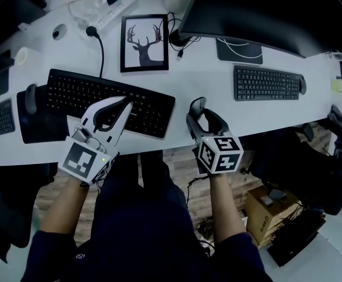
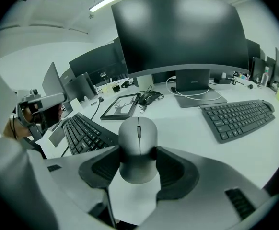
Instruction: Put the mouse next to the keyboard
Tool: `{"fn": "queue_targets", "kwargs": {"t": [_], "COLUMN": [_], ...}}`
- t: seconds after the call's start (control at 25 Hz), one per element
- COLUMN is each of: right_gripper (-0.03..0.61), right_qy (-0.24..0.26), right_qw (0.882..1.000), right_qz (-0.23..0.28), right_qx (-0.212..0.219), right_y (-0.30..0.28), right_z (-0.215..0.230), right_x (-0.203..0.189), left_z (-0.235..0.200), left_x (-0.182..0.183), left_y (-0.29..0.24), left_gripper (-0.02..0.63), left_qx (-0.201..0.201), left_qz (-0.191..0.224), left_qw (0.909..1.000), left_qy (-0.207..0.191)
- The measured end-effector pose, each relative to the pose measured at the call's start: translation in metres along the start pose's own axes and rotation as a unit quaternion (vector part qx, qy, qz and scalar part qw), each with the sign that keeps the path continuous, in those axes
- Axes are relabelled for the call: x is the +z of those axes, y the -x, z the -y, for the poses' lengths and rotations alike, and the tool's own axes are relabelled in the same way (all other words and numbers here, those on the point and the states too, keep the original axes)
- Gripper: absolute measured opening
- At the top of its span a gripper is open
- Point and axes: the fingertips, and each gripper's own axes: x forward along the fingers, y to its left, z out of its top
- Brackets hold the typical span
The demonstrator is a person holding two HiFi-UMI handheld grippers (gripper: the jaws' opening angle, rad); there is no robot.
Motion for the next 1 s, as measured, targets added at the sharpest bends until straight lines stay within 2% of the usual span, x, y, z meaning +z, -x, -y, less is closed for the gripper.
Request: {"fn": "queue_targets", "kwargs": {"t": [1.0], "right_gripper": [0.239], "right_qy": [0.083], "right_qw": [0.99], "right_qz": [-0.084], "right_qx": [-0.071], "right_y": [-0.023], "right_z": [0.002], "right_x": [-0.013], "left_z": [-0.026], "left_x": [-0.011], "left_y": [0.007], "left_gripper": [0.04], "left_qx": [-0.01], "left_qz": [0.004], "left_qw": [0.9997], "left_qy": [0.022]}}
